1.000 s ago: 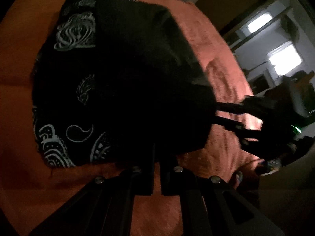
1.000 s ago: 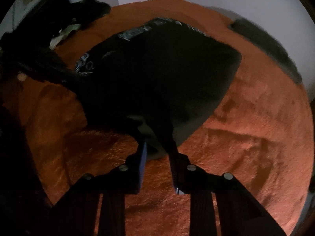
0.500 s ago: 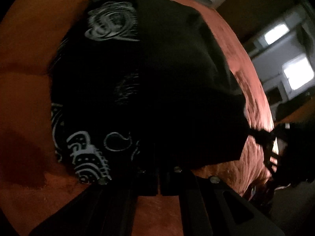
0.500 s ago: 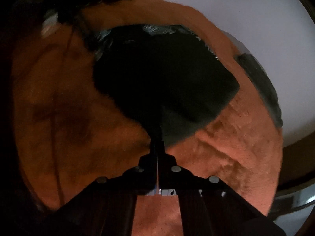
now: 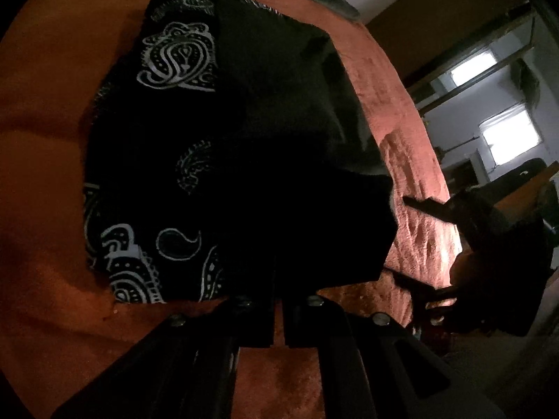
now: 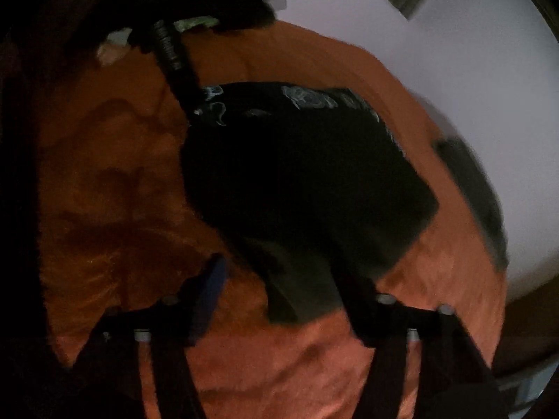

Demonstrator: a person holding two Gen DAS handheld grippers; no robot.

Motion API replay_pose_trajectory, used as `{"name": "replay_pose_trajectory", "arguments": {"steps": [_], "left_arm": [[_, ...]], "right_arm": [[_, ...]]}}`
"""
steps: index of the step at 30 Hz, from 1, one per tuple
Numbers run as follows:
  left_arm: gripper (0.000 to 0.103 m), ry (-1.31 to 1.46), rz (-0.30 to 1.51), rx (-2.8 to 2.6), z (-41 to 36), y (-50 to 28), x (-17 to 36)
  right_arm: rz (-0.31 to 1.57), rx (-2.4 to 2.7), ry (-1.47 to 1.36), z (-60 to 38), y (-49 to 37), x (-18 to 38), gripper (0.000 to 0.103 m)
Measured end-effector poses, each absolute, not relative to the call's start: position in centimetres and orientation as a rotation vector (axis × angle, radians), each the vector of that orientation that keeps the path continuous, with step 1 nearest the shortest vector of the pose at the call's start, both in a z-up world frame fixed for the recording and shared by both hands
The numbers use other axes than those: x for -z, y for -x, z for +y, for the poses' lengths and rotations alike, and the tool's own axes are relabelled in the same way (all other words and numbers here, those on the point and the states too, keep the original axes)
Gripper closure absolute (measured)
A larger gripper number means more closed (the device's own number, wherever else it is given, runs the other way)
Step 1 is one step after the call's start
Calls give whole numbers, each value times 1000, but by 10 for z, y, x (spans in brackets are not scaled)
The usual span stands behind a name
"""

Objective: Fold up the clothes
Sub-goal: 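Press the bundle flat with both grippers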

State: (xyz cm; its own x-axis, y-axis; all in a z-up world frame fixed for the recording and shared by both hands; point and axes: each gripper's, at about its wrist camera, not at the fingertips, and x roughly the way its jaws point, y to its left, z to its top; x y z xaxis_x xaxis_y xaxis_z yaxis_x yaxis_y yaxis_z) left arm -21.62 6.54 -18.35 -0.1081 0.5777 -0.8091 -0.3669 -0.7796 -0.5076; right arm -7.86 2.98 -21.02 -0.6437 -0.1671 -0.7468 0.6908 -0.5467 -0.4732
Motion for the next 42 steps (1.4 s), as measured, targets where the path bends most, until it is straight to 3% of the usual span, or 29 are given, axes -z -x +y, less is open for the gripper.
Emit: {"name": "replay_pose_trajectory", "arguments": {"steps": [9, 13, 16, 23, 27, 29, 33, 36, 38, 40, 42], "left_arm": [[100, 1586, -213, -2009, 50, 217, 204], [100, 1596, -229, -2020, 33, 219, 202], [100, 1581, -242, -2030, 25, 216, 191], [99, 1474, -340, -1984, 29, 217, 158], [99, 1438, -241, -1985, 58, 222, 158], [99, 1483, -166, -2015, 65, 222, 172], [99, 1547, -268, -2013, 54, 233, 181], [98, 1454, -310, -2028, 54, 242, 155], [88, 1375, -307, -2007, 67, 251, 138], [59, 1317, -282, -1995, 95, 260, 133], [57, 1312, -153, -2061, 99, 267, 144]], "right_arm": [[1142, 2231, -910, 41, 62, 213, 101], [1107, 2224, -1055, 60, 65, 220, 101], [1041, 2255, -1007, 64, 64, 200, 101], [865, 2279, -918, 45, 73, 172, 95], [866, 2203, -1142, 38, 93, 203, 88], [761, 2190, -1234, 50, 105, 209, 87], [308, 2205, -1234, 89, 124, 173, 85], [61, 2256, -1201, 113, 155, 152, 73], [-126, 2245, -1220, 120, 179, 155, 73], [-283, 2209, -1242, 121, 200, 164, 73], [-332, 2169, -1274, 113, 210, 180, 73]]}}
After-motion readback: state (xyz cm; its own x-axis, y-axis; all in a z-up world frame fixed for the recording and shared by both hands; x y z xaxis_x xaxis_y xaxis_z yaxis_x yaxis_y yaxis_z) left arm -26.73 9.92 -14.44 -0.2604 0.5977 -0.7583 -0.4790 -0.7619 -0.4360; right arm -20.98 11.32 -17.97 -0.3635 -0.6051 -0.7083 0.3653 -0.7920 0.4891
